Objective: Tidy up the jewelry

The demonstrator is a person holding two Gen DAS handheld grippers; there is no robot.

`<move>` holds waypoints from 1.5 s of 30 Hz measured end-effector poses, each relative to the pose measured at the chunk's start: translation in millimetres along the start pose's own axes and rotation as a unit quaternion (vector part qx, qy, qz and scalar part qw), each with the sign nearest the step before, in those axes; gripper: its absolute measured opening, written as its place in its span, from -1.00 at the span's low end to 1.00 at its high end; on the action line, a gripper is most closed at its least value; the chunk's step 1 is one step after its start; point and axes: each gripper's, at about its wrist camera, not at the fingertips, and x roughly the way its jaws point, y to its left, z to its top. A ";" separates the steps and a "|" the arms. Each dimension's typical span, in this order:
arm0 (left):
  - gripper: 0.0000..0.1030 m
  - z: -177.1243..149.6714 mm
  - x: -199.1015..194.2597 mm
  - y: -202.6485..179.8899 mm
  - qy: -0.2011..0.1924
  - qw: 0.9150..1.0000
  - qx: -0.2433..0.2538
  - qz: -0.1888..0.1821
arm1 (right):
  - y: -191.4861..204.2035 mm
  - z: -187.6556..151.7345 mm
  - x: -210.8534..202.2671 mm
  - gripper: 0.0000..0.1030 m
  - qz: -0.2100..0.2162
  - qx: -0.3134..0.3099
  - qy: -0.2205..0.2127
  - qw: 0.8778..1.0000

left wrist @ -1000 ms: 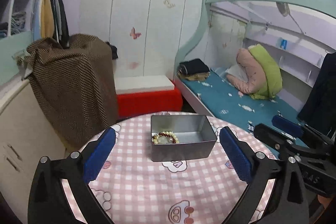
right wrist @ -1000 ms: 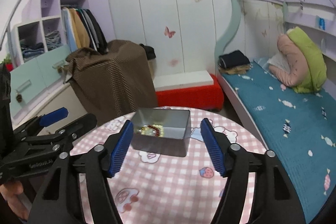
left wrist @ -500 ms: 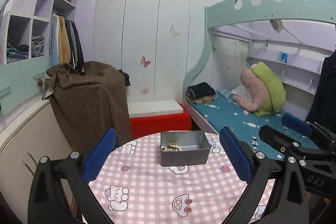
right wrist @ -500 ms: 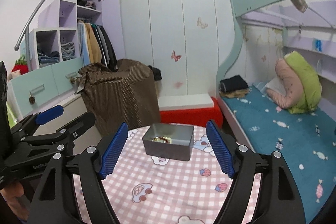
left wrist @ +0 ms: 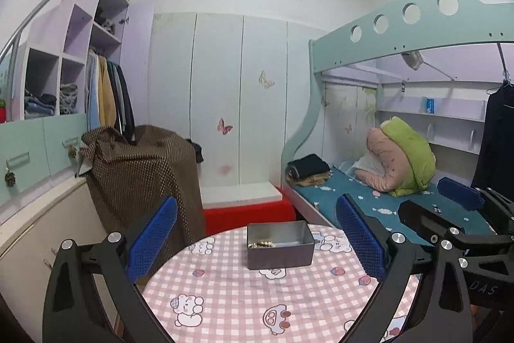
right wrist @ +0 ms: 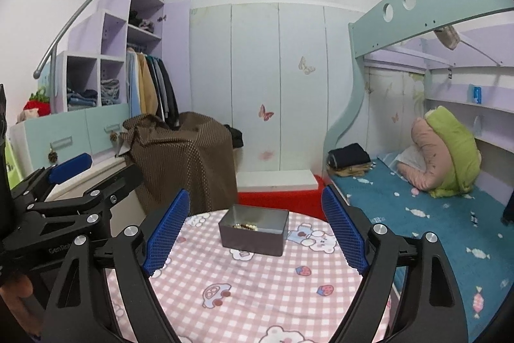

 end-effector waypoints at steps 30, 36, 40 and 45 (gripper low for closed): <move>0.86 -15.9 1.4 -4.4 -0.014 1.000 0.008 0.012 | -2.1 -13.9 2.9 0.61 -0.012 0.004 -0.006 1.000; 0.86 -17.3 3.4 -2.6 -0.009 1.000 0.007 0.008 | -2.7 -15.9 4.2 0.61 -0.013 0.005 -0.001 1.000; 0.86 -18.4 3.2 -0.9 -0.010 1.000 0.007 0.007 | -2.9 -16.2 4.6 0.61 -0.012 0.005 -0.001 1.000; 0.86 -18.7 3.4 -1.3 -0.009 1.000 0.006 0.007 | -3.3 -16.7 4.4 0.61 -0.012 0.006 -0.002 1.000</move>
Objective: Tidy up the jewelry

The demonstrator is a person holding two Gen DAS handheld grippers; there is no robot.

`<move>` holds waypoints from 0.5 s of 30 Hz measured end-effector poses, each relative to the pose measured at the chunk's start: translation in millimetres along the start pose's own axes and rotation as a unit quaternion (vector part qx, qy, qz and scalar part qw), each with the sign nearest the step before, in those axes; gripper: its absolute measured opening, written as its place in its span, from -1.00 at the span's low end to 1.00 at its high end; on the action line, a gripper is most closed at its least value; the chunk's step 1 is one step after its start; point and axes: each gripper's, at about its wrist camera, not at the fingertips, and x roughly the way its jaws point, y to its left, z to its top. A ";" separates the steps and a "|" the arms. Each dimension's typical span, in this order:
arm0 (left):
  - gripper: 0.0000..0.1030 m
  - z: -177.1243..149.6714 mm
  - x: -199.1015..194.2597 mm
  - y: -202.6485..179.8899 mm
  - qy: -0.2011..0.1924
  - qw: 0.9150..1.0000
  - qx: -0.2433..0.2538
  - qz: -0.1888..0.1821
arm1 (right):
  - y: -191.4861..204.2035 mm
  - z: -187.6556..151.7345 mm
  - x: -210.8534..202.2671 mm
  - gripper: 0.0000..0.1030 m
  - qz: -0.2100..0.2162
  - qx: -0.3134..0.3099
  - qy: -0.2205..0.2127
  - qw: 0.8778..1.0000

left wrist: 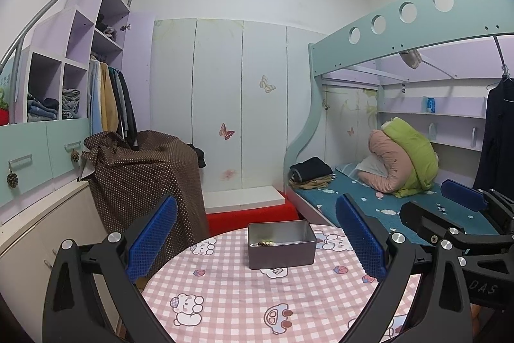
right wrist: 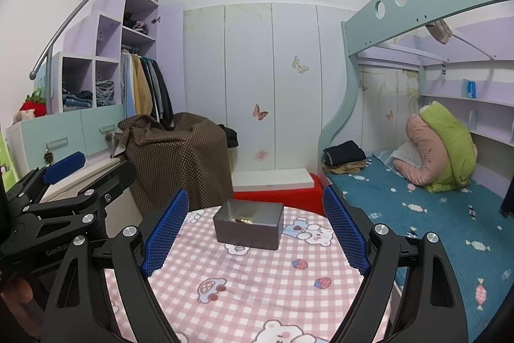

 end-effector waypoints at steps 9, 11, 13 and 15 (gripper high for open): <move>0.86 0.4 0.3 -0.3 0.000 1.000 0.002 0.000 | -3.5 -0.1 0.7 0.61 0.000 0.003 0.002 1.000; 0.86 0.6 0.1 -0.7 0.000 1.000 0.002 0.001 | -3.8 -0.1 1.0 0.61 0.001 0.003 0.003 1.000; 0.86 0.8 0.1 -0.9 0.000 1.000 0.003 0.001 | -3.6 -0.2 1.1 0.61 0.000 0.002 0.003 1.000; 0.86 0.3 0.4 -0.9 0.000 1.000 0.004 0.001 | -3.3 -0.4 1.0 0.61 0.001 0.003 0.003 1.000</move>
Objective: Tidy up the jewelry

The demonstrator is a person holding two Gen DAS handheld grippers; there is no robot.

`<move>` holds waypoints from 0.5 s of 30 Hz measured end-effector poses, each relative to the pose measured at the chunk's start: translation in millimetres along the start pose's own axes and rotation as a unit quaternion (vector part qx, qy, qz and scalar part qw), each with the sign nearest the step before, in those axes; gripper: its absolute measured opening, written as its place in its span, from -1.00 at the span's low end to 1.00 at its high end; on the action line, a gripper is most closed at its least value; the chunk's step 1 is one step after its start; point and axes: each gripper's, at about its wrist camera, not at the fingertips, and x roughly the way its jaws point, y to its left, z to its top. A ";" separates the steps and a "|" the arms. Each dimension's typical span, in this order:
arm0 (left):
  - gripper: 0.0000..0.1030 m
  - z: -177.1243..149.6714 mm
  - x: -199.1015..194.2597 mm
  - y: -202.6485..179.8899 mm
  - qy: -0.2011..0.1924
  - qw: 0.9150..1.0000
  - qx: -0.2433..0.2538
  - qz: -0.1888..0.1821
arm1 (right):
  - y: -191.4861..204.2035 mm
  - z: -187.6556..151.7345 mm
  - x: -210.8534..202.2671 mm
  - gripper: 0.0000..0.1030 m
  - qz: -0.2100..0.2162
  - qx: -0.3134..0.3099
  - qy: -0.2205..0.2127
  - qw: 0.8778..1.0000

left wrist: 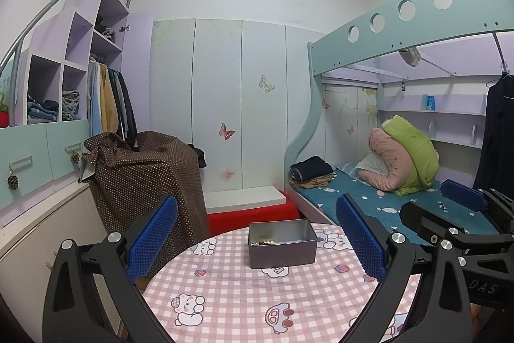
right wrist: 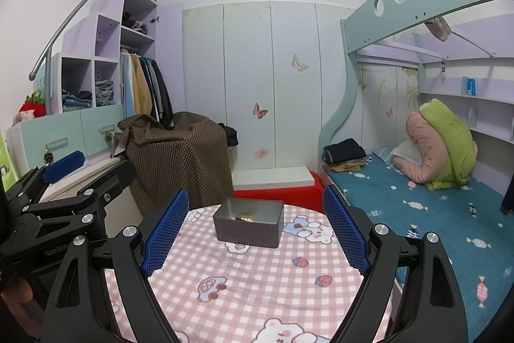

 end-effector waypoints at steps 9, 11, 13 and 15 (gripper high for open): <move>0.86 0.3 -0.2 -0.4 0.001 1.000 0.002 0.000 | 0.0 -0.4 0.5 0.61 -0.001 0.000 0.001 1.000; 0.86 0.1 -0.3 -0.2 0.000 1.000 0.002 0.000 | -0.5 -0.4 0.6 0.61 0.001 0.001 0.001 1.000; 0.86 -0.1 -0.4 0.1 0.000 1.000 0.002 0.000 | 0.0 -0.4 0.5 0.61 -0.001 0.000 0.001 1.000; 0.86 0.4 -0.1 -0.3 0.000 1.000 0.002 -0.001 | -0.4 -0.5 0.3 0.61 0.000 0.001 0.000 1.000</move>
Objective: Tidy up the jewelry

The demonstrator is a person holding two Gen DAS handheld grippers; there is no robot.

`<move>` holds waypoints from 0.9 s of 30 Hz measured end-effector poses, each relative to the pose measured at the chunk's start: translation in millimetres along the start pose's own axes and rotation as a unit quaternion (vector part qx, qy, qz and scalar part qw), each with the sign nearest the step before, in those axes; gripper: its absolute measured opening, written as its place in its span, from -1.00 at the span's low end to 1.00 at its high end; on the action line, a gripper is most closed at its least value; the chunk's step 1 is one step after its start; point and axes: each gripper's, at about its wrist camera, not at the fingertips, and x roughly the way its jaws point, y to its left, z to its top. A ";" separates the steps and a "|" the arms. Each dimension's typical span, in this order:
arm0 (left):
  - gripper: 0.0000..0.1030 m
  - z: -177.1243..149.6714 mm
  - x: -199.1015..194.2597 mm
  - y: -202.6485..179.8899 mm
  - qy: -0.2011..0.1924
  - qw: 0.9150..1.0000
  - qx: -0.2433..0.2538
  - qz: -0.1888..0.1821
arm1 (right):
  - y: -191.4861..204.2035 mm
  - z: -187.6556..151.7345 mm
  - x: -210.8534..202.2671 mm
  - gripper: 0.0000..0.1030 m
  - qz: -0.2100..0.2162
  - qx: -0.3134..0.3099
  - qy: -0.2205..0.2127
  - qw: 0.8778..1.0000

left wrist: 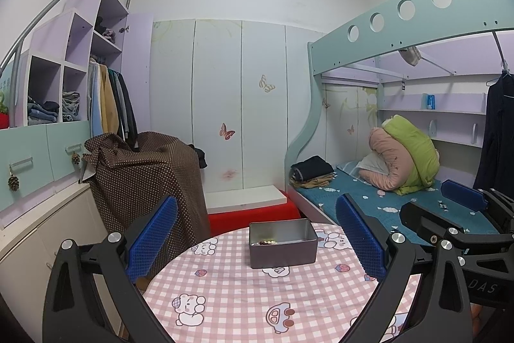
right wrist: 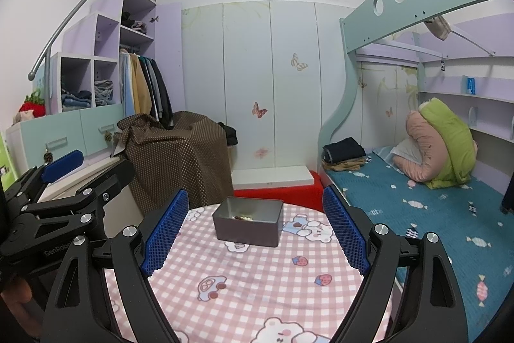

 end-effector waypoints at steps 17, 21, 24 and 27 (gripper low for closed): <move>0.86 1.3 -0.7 3.1 0.001 1.000 0.000 -0.001 | -0.3 -0.7 0.3 0.61 -0.001 0.000 0.001 1.000; 0.86 2.7 -0.9 4.4 0.001 1.000 0.001 -0.001 | -1.4 -1.0 1.0 0.61 -0.001 0.000 0.000 1.000; 0.86 3.1 -0.7 4.6 0.000 1.000 0.001 -0.001 | -1.5 -0.9 0.9 0.61 -0.001 0.000 0.000 1.000; 0.86 2.9 -0.4 4.0 0.001 1.000 0.001 -0.001 | -1.7 -1.1 1.0 0.61 -0.002 0.000 0.000 1.000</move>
